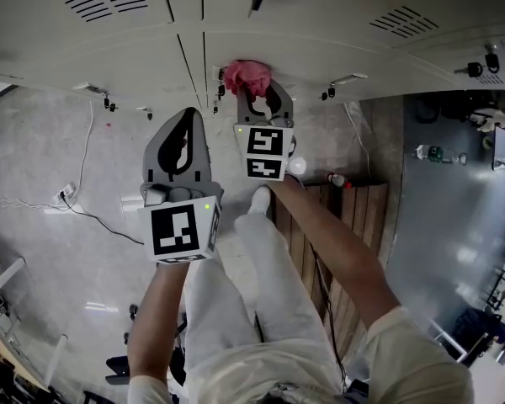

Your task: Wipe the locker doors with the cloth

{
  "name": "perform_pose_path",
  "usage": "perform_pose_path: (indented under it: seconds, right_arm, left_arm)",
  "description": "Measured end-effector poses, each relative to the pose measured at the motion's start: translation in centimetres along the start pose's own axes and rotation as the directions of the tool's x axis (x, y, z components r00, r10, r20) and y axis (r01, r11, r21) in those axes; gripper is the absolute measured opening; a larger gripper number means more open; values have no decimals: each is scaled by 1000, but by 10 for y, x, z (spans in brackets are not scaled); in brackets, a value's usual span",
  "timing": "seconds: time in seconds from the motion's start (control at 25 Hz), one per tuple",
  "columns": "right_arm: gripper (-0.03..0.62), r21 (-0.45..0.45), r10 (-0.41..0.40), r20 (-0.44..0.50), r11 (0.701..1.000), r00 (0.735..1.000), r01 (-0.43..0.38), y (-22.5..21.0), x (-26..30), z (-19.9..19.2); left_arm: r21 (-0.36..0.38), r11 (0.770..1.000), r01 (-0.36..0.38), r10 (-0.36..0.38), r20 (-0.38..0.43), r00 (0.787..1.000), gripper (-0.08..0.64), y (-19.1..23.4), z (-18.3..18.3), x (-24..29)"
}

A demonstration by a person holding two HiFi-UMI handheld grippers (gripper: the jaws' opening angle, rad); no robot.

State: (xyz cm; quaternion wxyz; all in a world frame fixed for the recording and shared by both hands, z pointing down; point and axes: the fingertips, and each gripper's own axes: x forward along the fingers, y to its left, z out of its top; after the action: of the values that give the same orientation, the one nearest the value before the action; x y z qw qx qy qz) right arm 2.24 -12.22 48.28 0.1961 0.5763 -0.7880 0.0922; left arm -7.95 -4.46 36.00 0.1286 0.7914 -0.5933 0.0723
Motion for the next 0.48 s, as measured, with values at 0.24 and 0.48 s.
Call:
perform_pose_path:
  seconds: [0.24, 0.48]
  right_arm:
    - [143, -1, -16, -6, 1000, 1000, 16, -19, -5, -3]
    - [143, -2, -23, 1, 1000, 1000, 23, -37, -9, -5]
  left_arm:
    - [5, 1000, 10, -10, 5, 1000, 3, -14, 2, 6]
    - [7, 1000, 22, -22, -1, 1000, 3, -31, 2, 15]
